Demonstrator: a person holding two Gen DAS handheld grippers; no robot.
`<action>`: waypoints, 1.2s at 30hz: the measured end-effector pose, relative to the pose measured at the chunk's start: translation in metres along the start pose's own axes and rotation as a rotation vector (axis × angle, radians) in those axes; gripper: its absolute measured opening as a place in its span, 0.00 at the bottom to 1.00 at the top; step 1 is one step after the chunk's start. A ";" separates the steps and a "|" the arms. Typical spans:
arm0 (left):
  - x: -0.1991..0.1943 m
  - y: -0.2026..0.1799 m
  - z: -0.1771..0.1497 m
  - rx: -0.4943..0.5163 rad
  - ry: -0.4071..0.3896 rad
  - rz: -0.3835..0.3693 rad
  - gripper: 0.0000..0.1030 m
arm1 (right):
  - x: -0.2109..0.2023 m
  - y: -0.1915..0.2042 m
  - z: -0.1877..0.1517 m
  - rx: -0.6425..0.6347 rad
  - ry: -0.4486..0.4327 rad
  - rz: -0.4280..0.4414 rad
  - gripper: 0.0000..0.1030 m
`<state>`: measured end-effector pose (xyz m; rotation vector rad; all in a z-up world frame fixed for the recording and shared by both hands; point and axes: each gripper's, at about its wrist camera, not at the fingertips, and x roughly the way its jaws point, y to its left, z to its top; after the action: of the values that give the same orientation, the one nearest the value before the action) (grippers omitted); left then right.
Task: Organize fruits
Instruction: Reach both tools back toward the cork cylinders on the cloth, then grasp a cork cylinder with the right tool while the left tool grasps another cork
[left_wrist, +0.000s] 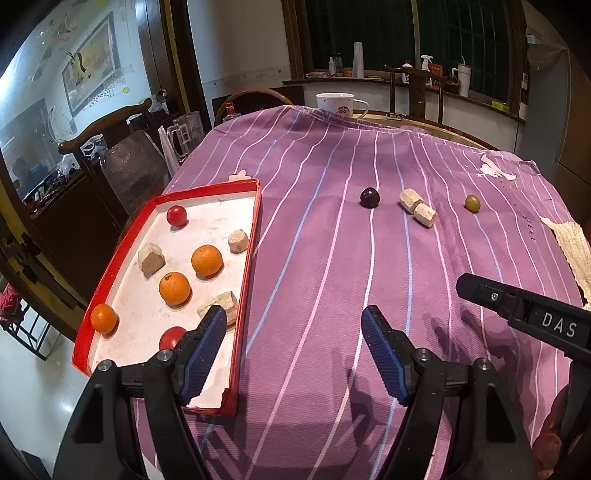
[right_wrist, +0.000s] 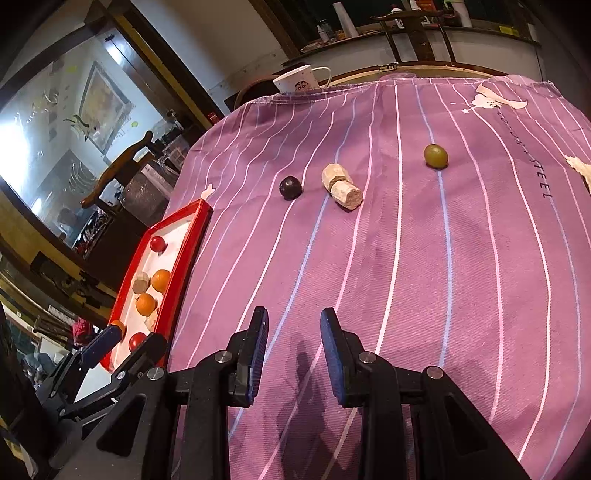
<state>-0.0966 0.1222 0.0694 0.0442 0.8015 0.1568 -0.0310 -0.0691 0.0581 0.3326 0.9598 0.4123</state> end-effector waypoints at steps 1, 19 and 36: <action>0.001 0.001 0.000 0.000 0.002 0.000 0.73 | 0.000 0.001 0.001 -0.005 0.002 -0.005 0.31; 0.023 0.012 -0.003 -0.034 0.047 -0.021 0.76 | 0.041 -0.014 0.067 -0.212 -0.002 -0.202 0.31; 0.038 -0.011 0.012 0.031 0.067 -0.045 0.76 | 0.099 -0.011 0.101 -0.303 0.005 -0.284 0.33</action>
<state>-0.0600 0.1176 0.0497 0.0504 0.8710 0.1036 0.1065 -0.0404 0.0357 -0.0800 0.9186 0.2917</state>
